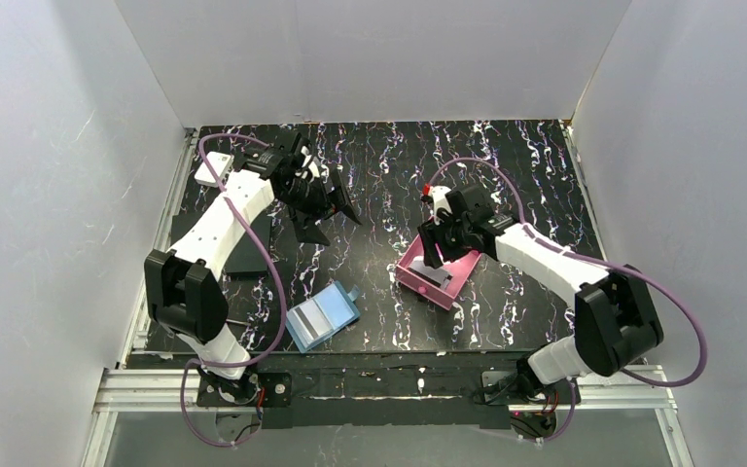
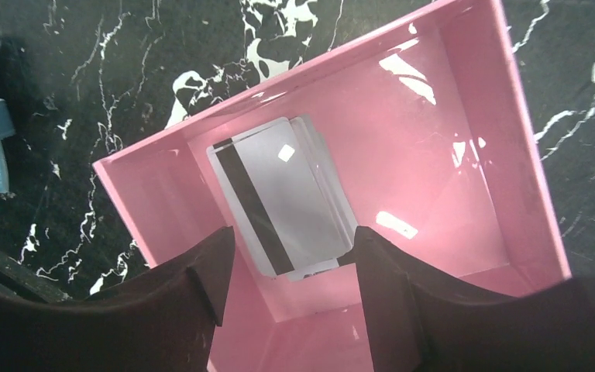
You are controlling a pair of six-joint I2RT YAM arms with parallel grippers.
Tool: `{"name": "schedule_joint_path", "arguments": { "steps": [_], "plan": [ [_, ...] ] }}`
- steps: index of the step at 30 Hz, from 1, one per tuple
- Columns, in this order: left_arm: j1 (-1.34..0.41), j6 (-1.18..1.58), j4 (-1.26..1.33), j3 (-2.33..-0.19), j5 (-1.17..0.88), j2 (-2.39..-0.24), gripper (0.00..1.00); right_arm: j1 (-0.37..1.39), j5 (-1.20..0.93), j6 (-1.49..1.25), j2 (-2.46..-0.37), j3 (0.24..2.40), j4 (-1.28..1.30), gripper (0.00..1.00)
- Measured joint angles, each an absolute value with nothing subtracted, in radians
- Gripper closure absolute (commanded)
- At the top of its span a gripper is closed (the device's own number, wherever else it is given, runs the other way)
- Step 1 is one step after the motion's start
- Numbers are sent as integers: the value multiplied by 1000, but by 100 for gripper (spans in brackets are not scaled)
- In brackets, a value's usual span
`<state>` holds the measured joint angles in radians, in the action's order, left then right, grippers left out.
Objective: Put the credit cards into the card holder
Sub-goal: Pick up the credit card from the storage box.
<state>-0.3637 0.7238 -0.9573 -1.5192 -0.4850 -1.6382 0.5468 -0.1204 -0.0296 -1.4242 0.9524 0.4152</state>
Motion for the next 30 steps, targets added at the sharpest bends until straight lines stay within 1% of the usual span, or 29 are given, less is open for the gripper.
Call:
{"name": "schedule_joint_path", "arguments": {
  "steps": [2, 6, 10, 15, 25, 30],
  "plan": [
    [-363, 714, -974, -1554, -484, -1652, 11, 544, -128, -26, -1450, 952, 411, 27],
    [-361, 704, -987, -1575, -482, -1652, 11, 544, -146, -21, -1515, 952, 403, 24],
    [-357, 696, -1009, -1577, -478, -1652, 11, 544, -165, -20, -1539, 952, 389, 24],
    [-354, 691, -1025, -1577, -473, -1652, 11, 544, -181, -19, -1540, 947, 371, 27],
    [-351, 688, -1031, -1577, -471, -1652, 11, 544, -186, -19, -1540, 918, 360, 24],
    [-350, 682, -1038, -1579, -471, -1652, 11, 544, -186, -19, -1540, 916, 355, 24]
  ]
}}
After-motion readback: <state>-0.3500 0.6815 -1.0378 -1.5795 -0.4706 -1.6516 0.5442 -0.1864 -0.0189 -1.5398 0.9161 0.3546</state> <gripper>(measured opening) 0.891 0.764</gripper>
